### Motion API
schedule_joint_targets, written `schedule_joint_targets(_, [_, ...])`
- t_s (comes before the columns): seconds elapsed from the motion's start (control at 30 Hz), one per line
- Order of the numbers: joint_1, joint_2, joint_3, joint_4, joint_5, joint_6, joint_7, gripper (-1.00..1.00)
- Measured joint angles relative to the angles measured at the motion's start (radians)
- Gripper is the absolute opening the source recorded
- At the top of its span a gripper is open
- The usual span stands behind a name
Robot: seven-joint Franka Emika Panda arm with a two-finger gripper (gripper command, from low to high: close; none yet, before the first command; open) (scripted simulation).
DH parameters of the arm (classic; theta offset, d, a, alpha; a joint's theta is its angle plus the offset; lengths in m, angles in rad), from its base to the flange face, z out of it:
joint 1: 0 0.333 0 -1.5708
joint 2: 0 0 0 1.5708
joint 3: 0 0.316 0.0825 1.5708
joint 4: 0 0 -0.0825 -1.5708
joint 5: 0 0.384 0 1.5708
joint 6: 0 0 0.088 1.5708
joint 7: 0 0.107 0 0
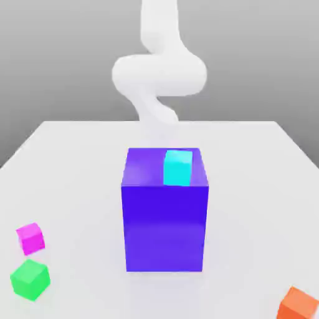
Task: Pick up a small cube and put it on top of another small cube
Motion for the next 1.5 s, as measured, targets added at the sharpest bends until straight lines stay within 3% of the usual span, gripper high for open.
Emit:
schedule_joint_targets(0.4, [-0.197,0.437,-0.170,-0.156,-0.025,0.228,0.082,0.00])
schedule_joint_targets(0.67, [-0.343,0.733,-0.280,-0.259,0.070,0.377,0.056,0.00])
schedule_joint_targets(0.8, [-0.415,0.884,-0.267,-0.294,0.171,0.456,0.000,0.00])
schedule_joint_targets(0.97, [-0.523,1.065,-0.141,-0.261,0.296,0.591,-0.092,0.00])
schedule_joint_targets(1.0, [-0.538,1.083,-0.125,-0.257,0.301,0.605,-0.097,-1.00])
schedule_joint_targets(1.23, [-0.538,1.079,-0.126,-0.259,0.297,0.603,-0.094,-1.00])
schedule_joint_targets(1.4, [-0.470,0.919,-0.220,-0.295,0.177,0.481,-0.002,-1.00])
schedule_joint_targets(1.5, [-0.457,0.878,-0.224,-0.284,0.126,0.428,-0.016,-1.00])
